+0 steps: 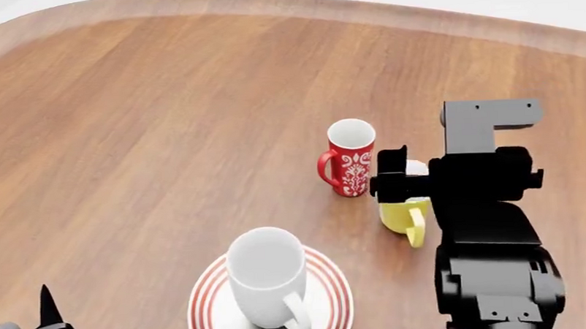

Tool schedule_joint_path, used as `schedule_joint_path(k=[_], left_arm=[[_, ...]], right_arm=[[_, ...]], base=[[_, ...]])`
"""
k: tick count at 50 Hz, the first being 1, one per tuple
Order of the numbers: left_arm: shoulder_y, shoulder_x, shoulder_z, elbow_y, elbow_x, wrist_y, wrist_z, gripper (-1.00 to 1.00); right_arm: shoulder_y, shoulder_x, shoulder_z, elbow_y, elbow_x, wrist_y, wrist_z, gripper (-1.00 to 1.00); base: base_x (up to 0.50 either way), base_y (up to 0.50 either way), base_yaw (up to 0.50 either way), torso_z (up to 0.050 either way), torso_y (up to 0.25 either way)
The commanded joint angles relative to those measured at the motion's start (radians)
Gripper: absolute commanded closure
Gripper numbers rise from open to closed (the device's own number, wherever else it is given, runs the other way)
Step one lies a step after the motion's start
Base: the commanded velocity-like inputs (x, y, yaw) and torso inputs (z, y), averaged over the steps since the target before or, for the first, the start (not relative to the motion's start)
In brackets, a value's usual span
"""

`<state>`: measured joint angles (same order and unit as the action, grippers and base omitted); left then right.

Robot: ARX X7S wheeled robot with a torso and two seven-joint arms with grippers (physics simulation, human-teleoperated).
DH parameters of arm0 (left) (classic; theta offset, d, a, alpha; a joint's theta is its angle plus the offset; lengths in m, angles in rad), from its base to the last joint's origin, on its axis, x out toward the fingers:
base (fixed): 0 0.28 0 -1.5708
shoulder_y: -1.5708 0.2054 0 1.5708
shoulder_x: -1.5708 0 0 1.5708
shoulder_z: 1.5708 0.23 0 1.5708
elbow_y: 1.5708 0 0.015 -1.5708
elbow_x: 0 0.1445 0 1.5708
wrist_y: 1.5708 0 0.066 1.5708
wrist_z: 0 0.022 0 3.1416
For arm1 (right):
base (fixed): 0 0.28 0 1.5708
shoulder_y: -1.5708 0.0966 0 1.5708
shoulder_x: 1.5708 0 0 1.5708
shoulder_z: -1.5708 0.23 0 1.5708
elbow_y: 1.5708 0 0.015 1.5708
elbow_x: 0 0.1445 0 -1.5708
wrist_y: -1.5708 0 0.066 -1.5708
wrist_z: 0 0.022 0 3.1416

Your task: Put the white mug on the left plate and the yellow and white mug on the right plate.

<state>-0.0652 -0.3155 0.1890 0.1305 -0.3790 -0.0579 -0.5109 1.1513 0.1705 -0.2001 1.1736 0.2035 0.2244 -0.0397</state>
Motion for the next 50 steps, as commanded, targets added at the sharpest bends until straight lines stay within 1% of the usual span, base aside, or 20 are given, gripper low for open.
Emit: schedule_joint_path(k=[1, 6, 9, 16, 21, 26, 33, 36, 39, 44, 48, 50], left_arm=[[-0.002, 0.023, -0.029, -0.004, 0.016, 0.01, 0.01, -1.0], [-0.008, 0.027, -0.032, -0.018, 0.009, 0.012, 0.009, -1.0], [-0.003, 0.022, -0.019, -0.011, 0.036, 0.026, 0.007, -1.0], [0.001, 0.019, -0.024, -0.004, 0.011, 0.028, 0.018, -1.0], [-0.006, 0.024, -0.025, -0.012, 0.011, 0.018, 0.005, -1.0], [-0.002, 0.023, -0.026, -0.006, 0.009, 0.018, 0.0, -1.0], [-0.001, 0.019, -0.026, -0.002, 0.007, 0.016, -0.003, -1.0], [0.0, 0.015, -0.018, -0.002, 0.034, 0.025, -0.011, -1.0], [0.002, 0.01, -0.011, 0.003, 0.05, 0.034, -0.011, -1.0], [-0.003, 0.012, -0.013, -0.01, 0.027, 0.037, 0.004, -1.0], [-0.013, 0.015, -0.017, -0.032, 0.016, 0.038, 0.009, -1.0], [-0.012, 0.013, -0.01, -0.033, 0.039, 0.047, 0.003, -1.0]], right_arm=[[0.049, -0.053, 0.108, 0.135, -0.154, -0.025, -0.074, -1.0], [0.049, -0.058, 0.125, 0.135, -0.18, -0.01, -0.087, -1.0], [0.052, -0.062, 0.128, 0.135, -0.189, -0.009, -0.088, -1.0], [0.053, -0.063, 0.133, 0.135, -0.198, -0.011, -0.092, -1.0], [0.054, -0.064, 0.133, 0.135, -0.2, -0.02, -0.1, -1.0], [0.058, -0.06, 0.15, 0.135, -0.192, -0.075, -0.112, -1.0], [0.059, -0.062, 0.155, 0.135, -0.197, -0.083, -0.116, -1.0], [0.057, -0.062, 0.156, 0.135, -0.199, -0.084, -0.116, -1.0], [0.054, -0.063, 0.158, 0.135, -0.199, -0.085, -0.115, -1.0], [0.052, -0.064, 0.163, 0.135, -0.199, -0.085, -0.115, -1.0], [0.05, -0.062, 0.169, 0.135, -0.197, -0.084, -0.116, -1.0], [0.052, -0.062, 0.17, 0.135, -0.198, -0.082, -0.114, -1.0]], base=[[0.0, 0.0, 0.0, 0.011, -0.113], [0.0, 0.0, 0.0, 0.0, 0.0], [0.0, 0.0, 0.0, 0.0, 0.0], [0.0, 0.0, 0.0, 0.01, -0.25], [0.0, 0.0, 0.0, 0.0, 0.0], [0.0, 0.0, 0.0, 0.0, 0.0], [0.0, 0.0, 0.0, 0.0, 0.0], [0.0, 0.0, 0.0, 0.0, 0.0], [0.0, 0.0, 0.0, 0.005, -0.203], [0.0, 0.0, 0.0, 0.006, -0.25], [0.0, 0.0, 0.0, 0.0, 0.0], [0.0, 0.0, 0.0, 0.0, 0.0]])
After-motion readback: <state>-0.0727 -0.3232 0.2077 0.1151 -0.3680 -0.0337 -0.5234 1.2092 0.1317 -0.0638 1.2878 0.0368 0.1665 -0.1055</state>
